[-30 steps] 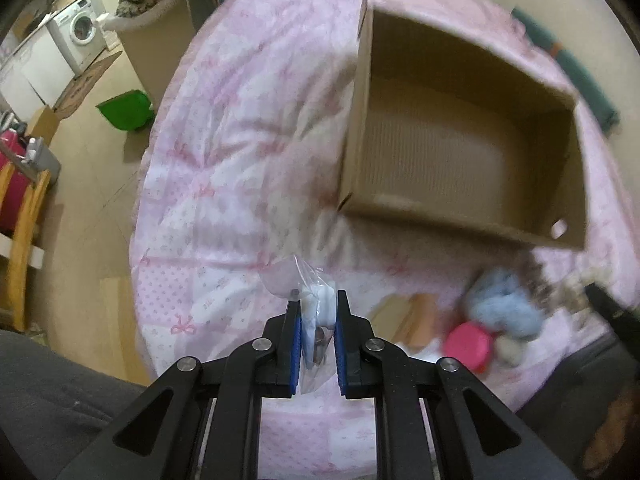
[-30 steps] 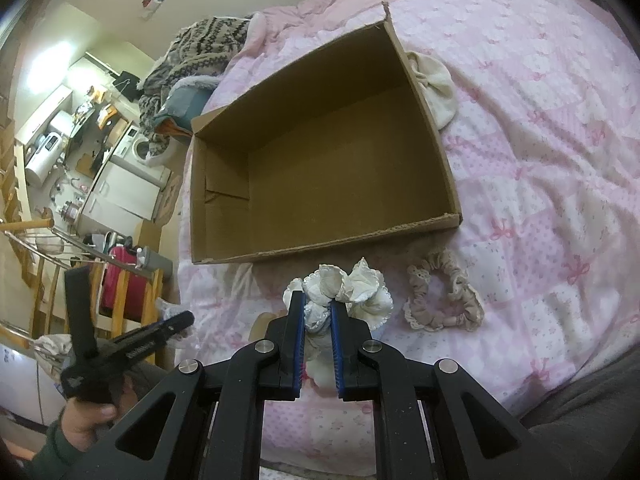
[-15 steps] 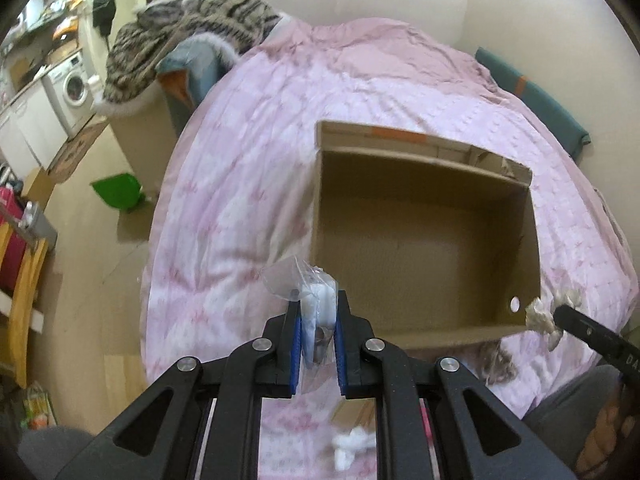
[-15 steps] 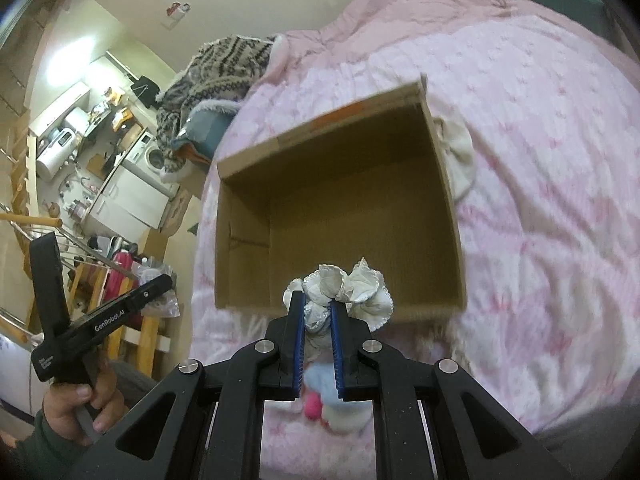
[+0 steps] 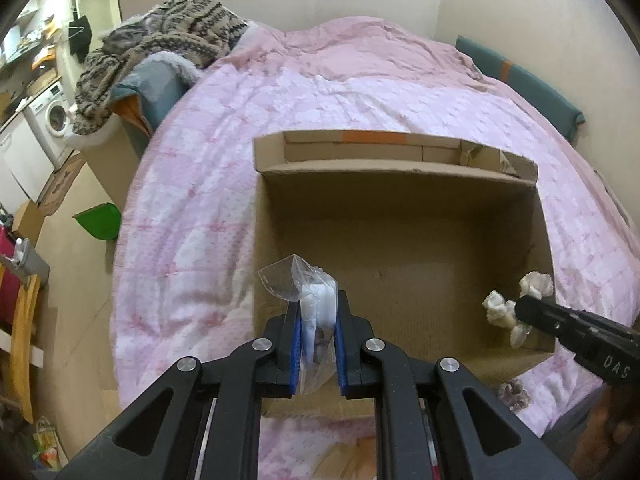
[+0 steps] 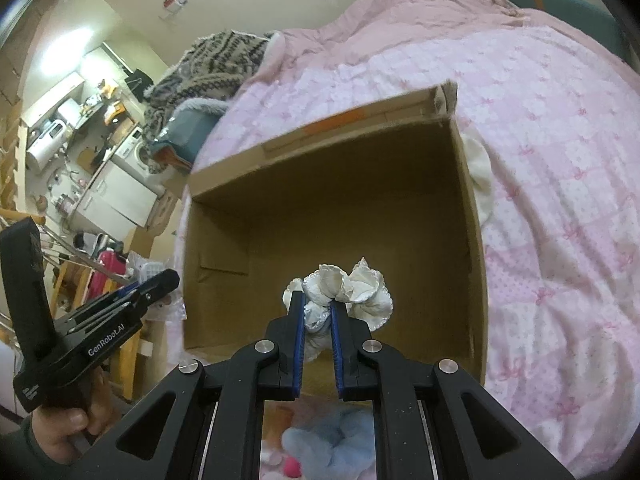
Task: Organize soft objects
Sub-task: 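Carry the plastic bag and white cloth bundle over the box with both tools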
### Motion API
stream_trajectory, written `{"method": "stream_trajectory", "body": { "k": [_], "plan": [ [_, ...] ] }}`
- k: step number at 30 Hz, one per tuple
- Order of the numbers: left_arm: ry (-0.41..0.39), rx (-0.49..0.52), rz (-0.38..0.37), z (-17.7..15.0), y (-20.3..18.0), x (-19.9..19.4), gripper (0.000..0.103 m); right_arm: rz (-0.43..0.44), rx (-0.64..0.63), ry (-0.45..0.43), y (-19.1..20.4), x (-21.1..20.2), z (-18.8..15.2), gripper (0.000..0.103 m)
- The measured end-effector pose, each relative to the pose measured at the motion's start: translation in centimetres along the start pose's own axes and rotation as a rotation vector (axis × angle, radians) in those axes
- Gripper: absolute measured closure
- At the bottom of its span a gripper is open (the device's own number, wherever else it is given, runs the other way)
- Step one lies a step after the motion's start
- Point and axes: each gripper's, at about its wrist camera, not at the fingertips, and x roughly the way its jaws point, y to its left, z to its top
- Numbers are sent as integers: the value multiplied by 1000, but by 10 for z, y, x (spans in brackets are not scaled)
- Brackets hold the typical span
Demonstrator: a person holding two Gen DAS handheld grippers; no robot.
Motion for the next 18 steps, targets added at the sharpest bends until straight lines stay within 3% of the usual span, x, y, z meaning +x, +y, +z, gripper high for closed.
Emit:
{"method": "stream_trajectory", "body": {
  "k": [10,18],
  "plan": [
    [34,25,-43,-14,-11,39,90,-58,-3,74,-10,30,-15,89],
    [54,8,-46,-22,-9,48,90,-81,-11,113,-10,44,-20,89]
  ]
}}
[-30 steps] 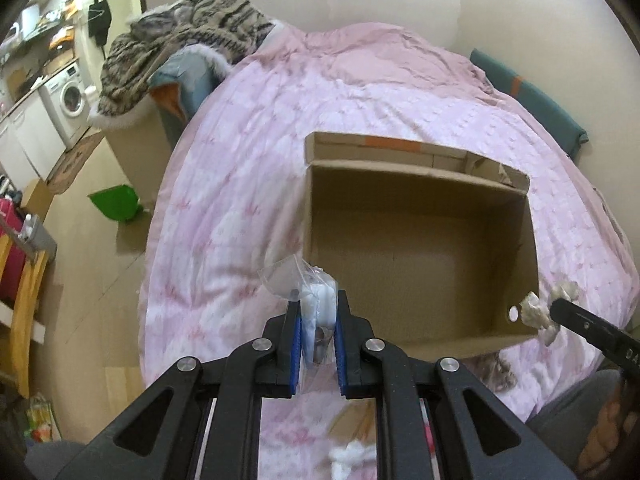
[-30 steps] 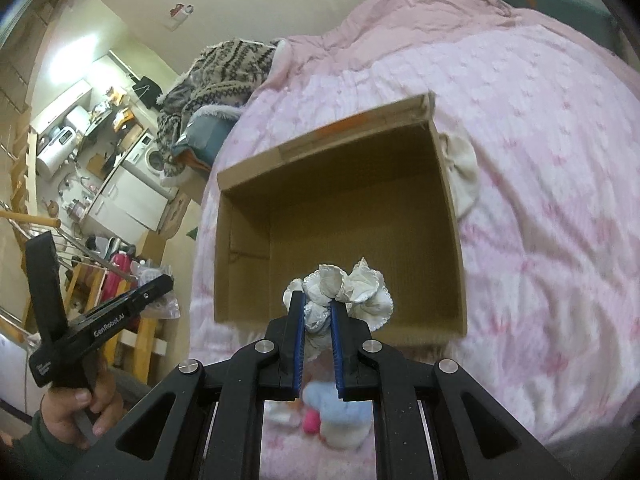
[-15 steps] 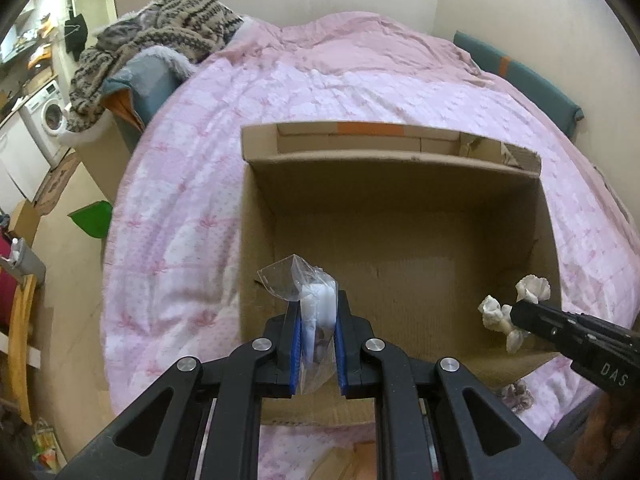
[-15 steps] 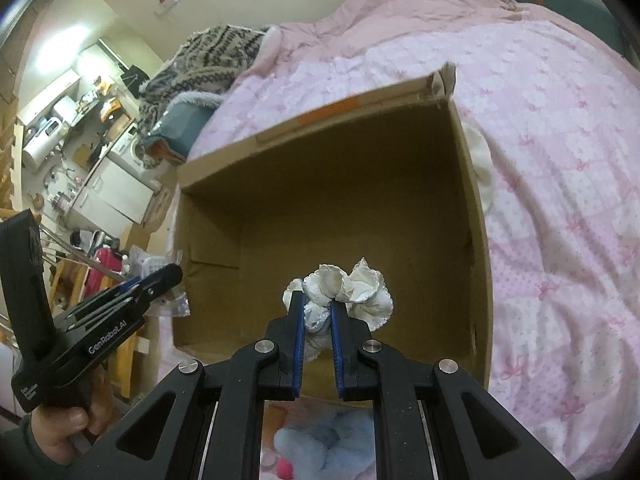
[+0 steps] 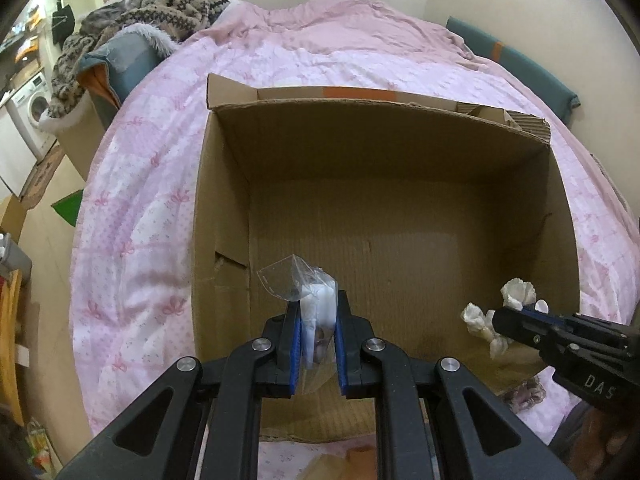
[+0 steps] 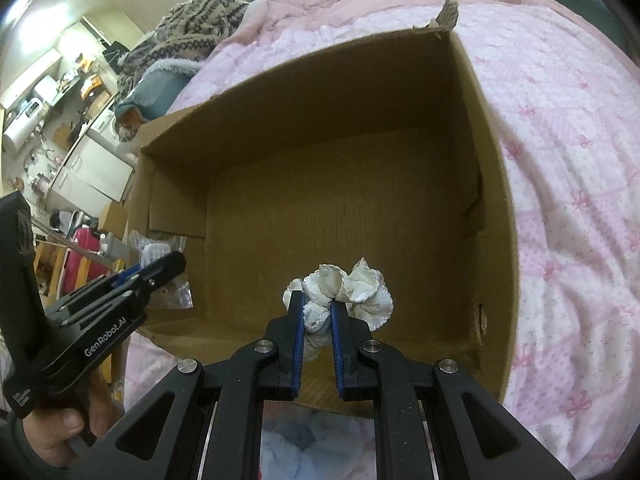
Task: Organize soft objects
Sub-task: 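Carry the plastic bag and white cloth bundle over the box with both tools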
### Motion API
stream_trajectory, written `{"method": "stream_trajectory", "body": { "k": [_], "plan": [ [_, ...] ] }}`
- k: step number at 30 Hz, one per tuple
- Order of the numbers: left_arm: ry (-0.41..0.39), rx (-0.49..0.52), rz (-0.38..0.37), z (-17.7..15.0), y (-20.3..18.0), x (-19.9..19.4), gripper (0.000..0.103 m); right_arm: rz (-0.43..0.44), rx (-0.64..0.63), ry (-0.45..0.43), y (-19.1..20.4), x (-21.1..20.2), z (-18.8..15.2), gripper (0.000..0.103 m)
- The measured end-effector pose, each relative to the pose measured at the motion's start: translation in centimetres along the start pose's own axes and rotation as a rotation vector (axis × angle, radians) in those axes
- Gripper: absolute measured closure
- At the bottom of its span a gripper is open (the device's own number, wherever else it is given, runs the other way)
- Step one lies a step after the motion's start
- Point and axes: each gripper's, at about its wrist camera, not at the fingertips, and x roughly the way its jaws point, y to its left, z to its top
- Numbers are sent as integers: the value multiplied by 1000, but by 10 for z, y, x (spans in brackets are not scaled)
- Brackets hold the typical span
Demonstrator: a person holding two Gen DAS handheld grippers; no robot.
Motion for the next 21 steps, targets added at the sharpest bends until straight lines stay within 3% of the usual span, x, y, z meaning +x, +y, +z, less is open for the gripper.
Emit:
{"method": "stream_trajectory", "body": {
  "k": [21],
  "plan": [
    [16,0,-1,-4,-1,1,90,-22,-19,37,8,11,2,89]
  ]
}}
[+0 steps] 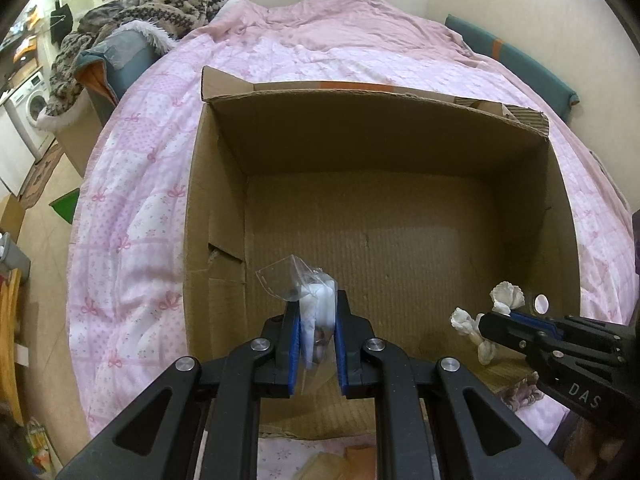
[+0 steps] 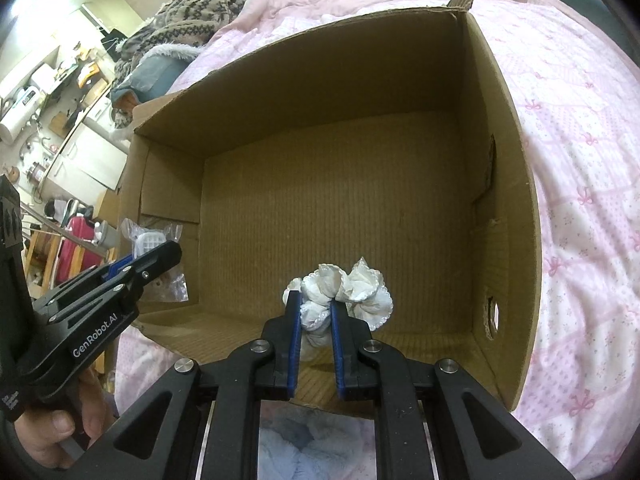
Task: Organize soft objects
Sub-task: 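Carry the plastic bag and white cloth bundle over the box with both tools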
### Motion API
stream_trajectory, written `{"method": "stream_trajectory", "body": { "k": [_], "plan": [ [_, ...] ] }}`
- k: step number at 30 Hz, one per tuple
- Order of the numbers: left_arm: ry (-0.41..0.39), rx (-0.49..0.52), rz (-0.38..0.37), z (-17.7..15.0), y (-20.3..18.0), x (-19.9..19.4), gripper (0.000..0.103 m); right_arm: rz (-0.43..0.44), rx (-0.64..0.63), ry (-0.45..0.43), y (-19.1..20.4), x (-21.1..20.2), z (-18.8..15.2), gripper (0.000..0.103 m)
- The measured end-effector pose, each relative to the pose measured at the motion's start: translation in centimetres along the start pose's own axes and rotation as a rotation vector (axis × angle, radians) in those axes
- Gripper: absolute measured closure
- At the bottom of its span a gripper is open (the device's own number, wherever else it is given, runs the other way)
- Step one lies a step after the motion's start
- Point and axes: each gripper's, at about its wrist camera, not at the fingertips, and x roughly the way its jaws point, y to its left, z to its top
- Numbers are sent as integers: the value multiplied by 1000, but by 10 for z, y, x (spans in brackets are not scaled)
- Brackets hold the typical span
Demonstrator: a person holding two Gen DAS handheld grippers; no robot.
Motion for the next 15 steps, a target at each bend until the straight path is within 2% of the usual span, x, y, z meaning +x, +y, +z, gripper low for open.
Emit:
{"method": "stream_trajectory", "body": {
  "k": [15],
  "plan": [
    [23,16,10,-3,-4,4,89,3,-13,-10,1,-1,-1,88]
  ]
}}
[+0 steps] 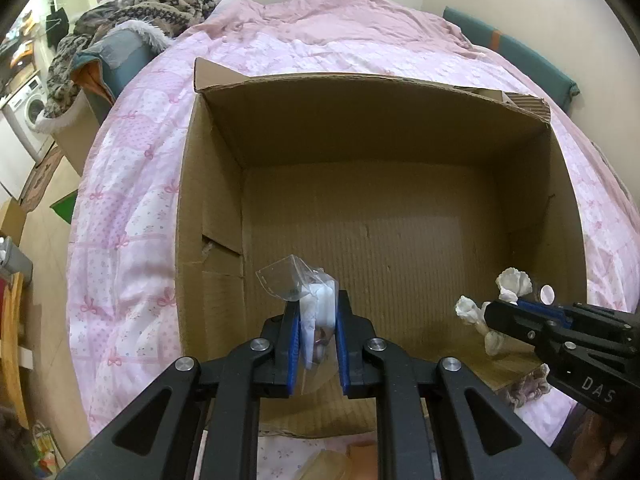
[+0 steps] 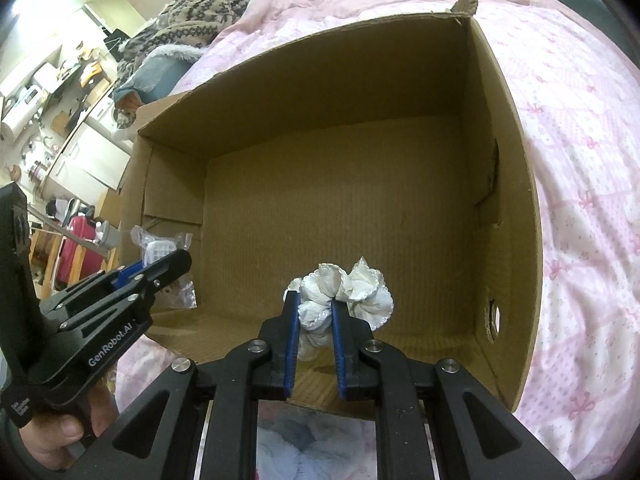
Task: Organize soft objects
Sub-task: 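Carry the plastic bag and white cloth bundle over the box with both tools, then open both tools to drop the bag and cloth bundle into the box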
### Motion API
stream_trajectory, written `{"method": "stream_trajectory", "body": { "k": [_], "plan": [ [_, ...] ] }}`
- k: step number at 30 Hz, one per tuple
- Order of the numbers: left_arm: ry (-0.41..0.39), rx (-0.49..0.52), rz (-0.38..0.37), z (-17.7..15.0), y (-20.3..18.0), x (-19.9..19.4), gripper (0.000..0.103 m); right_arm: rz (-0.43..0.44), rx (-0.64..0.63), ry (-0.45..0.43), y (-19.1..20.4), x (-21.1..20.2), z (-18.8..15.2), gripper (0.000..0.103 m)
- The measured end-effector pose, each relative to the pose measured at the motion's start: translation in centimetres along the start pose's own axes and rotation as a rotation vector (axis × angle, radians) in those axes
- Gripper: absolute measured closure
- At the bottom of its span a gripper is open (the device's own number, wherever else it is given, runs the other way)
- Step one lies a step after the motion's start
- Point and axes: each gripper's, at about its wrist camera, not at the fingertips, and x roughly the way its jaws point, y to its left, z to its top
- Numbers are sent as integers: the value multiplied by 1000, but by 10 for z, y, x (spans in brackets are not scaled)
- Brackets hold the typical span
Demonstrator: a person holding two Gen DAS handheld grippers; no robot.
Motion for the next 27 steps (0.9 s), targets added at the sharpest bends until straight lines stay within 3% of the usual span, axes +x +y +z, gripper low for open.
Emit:
{"method": "stream_trajectory", "body": {
  "k": [7,12,14,19,22,23,24,27],
  "plan": [
    [2,11,2,-2,-2,-1,87,-7,-3,-17,0,-4,-1,87],
    [-15,17,10,-3,-4,-5,67,-13,-1,-36,0,-8,-2,84],
    [-29,21,16,-3,-5,-9,50,-13,5,-42,-2,-11,-2,83],
    [-36,10,-2,-2,-3,-15,39,8,21,-52,-6,-14,-1,82],
    [-41,2,2,-2,0,-18,39,20,33,-63,-8,-19,0,65],
    [-44,-3,3,-2,1,-19,39,27,40,-69,-10,-20,0,43],
    [-47,-8,3,-2,2,-21,39,30,48,-84,-11,-24,-1,31],
    [-58,-23,-4,-3,6,-28,39,25,43,-107,-11,-30,-1,31]
  ]
}}
